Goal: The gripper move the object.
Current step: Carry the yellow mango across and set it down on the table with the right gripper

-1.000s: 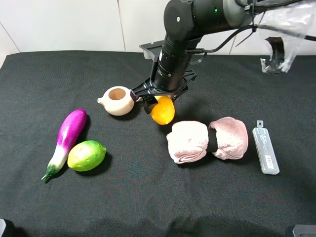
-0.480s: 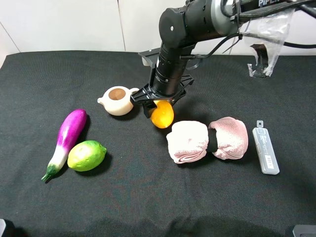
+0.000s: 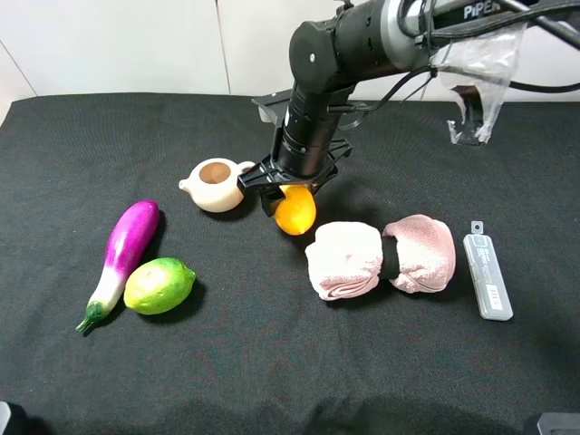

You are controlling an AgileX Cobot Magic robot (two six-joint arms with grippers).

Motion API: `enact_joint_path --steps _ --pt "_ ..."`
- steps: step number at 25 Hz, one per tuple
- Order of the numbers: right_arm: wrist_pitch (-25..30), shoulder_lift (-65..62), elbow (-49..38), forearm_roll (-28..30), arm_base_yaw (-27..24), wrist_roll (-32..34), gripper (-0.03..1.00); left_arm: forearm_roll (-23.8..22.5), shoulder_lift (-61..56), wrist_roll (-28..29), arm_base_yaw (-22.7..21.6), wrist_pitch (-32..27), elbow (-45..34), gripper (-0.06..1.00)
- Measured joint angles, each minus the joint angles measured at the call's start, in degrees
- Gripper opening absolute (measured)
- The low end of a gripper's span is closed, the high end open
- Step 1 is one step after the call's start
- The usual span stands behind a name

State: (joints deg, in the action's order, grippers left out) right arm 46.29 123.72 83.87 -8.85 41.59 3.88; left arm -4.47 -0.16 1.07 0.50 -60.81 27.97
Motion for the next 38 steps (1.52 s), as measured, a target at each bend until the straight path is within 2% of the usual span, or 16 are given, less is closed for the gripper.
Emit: enact_joint_path --steps 33,35,38 --pt "-0.2 2.0 0.0 -1.7 0.0 -1.1 0.47 0.0 0.0 0.0 0.0 0.0 0.0 0.79" --pt "-0.2 2.0 0.0 -1.8 0.0 -1.1 0.51 0.0 0.0 0.0 0.0 0.0 0.0 0.79" --pt "-0.1 2.0 0.0 -1.8 0.0 -1.1 0.63 0.0 0.0 0.0 0.0 0.0 0.0 0.79"
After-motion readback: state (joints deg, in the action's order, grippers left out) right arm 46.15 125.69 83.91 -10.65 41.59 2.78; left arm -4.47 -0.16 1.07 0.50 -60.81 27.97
